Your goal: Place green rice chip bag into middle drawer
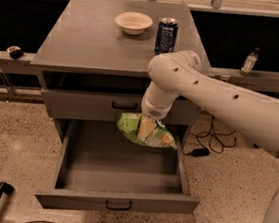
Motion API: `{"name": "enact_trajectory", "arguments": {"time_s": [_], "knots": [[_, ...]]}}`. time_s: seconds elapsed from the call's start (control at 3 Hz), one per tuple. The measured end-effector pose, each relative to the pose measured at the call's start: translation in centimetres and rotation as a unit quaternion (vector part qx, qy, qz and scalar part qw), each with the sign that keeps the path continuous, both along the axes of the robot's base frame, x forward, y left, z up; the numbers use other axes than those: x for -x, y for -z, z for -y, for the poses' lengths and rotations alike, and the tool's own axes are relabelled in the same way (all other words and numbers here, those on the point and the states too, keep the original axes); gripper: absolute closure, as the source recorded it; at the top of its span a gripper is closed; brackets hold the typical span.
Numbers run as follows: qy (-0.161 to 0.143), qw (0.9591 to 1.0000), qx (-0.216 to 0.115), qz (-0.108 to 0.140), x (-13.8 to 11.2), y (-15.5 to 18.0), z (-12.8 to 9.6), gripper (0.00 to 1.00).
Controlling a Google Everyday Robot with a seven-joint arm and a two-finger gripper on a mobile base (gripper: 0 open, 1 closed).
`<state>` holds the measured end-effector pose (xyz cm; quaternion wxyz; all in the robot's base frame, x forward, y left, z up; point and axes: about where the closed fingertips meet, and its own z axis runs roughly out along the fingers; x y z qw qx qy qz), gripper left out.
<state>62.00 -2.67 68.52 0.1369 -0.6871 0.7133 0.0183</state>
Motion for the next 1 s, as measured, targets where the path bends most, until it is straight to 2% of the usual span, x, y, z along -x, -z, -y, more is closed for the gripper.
{"name": "enact_trajectory", "arguments": {"time_s": [0.33,0.67,1.0], "knots": [[0.0,1.0,0.0,-0.001,0.0,0.0,0.0,1.0],[0.011,0.9993,0.01,-0.035,-1.4,3.0,0.2,1.0],[0.04,0.9984,-0.012,-0.038,-3.5,6.2,0.5,1.0]]}}
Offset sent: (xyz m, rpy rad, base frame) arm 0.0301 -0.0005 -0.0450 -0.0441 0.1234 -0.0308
